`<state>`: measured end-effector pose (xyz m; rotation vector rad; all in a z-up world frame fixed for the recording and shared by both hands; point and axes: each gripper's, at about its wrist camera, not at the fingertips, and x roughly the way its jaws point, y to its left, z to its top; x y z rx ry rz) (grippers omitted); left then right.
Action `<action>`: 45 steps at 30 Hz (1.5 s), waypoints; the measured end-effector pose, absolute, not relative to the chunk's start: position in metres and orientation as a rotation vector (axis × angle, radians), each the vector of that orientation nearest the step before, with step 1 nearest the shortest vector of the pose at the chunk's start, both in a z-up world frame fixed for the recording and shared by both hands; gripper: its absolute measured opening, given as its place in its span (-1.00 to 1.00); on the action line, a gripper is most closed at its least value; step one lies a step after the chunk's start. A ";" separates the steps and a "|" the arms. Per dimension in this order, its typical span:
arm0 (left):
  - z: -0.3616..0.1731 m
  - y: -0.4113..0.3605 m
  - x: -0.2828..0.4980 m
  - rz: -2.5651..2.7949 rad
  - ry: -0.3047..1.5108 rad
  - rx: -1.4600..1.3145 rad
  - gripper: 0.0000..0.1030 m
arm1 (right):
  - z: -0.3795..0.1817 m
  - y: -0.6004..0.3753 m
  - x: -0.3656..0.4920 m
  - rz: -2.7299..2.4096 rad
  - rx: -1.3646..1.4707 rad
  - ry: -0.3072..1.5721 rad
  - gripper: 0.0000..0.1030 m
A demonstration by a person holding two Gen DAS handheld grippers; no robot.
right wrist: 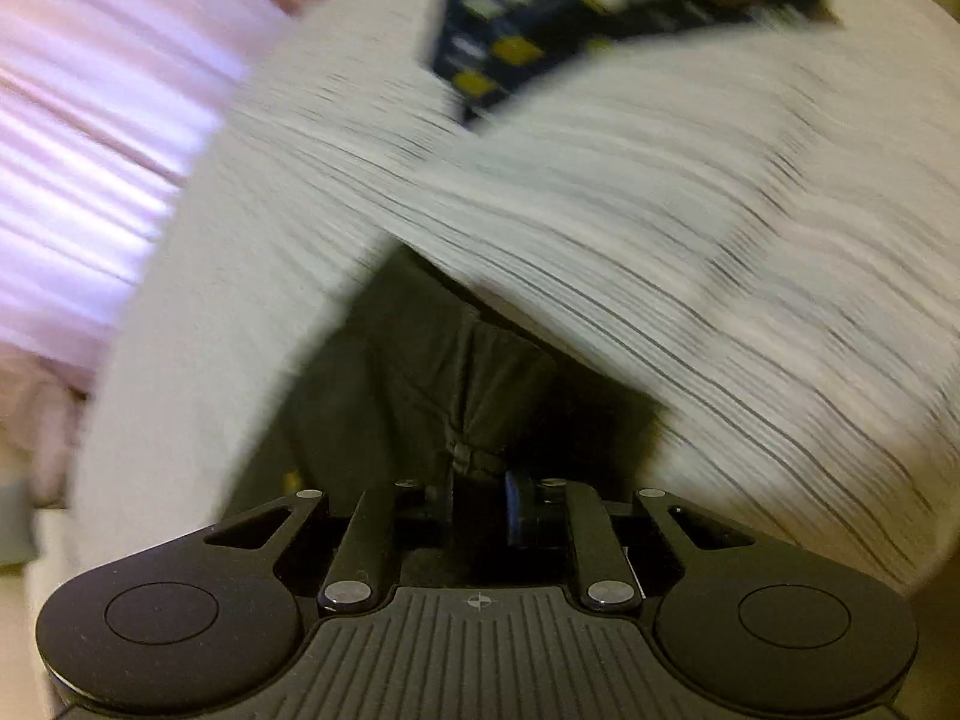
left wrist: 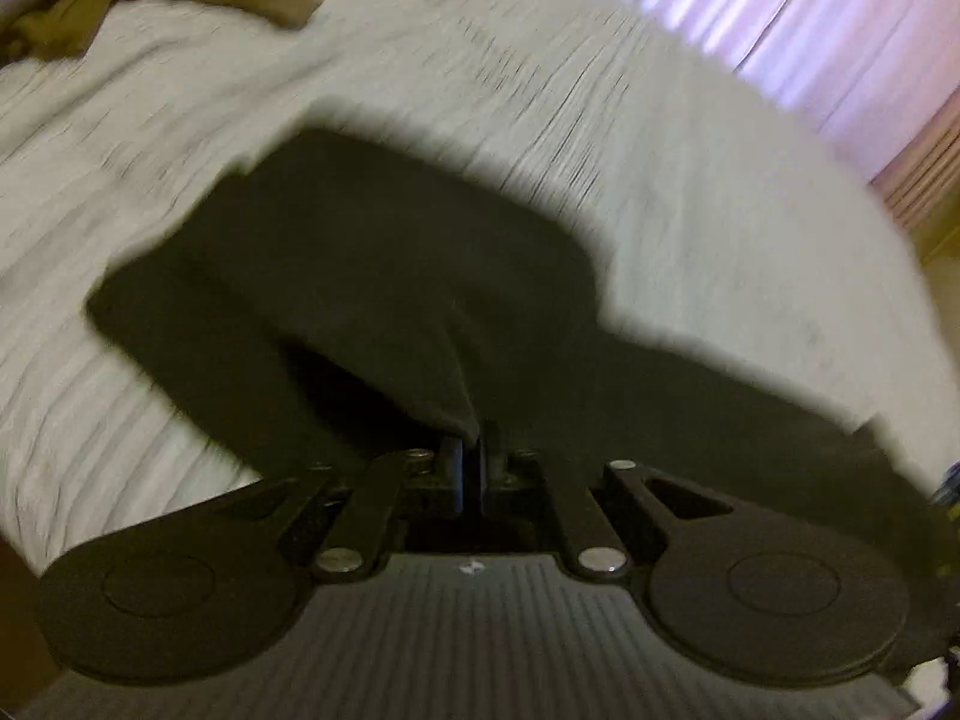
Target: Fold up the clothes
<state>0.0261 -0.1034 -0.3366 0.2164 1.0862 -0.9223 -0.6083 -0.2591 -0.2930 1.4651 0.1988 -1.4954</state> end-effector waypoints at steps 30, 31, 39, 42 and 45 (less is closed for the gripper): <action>-0.326 -0.032 0.099 -0.763 1.101 -0.298 -0.27 | -0.311 -0.239 -0.599 -1.650 1.492 0.237 0.17; -0.334 -0.034 0.108 -0.741 1.121 -0.319 -0.26 | -0.312 -0.241 -0.596 -1.663 1.479 0.255 0.18; -0.352 -0.045 0.144 -0.687 1.097 -0.413 -1.00 | -0.310 -0.254 -0.578 -1.765 1.411 0.385 0.17; -0.303 -0.025 0.131 -0.765 0.892 -0.382 -1.00 | -0.307 -0.259 -0.579 -1.757 1.399 0.427 0.17; -0.290 -0.005 0.127 -0.746 0.881 -0.318 -1.00 | -0.309 -0.261 -0.577 -1.754 1.391 0.454 0.17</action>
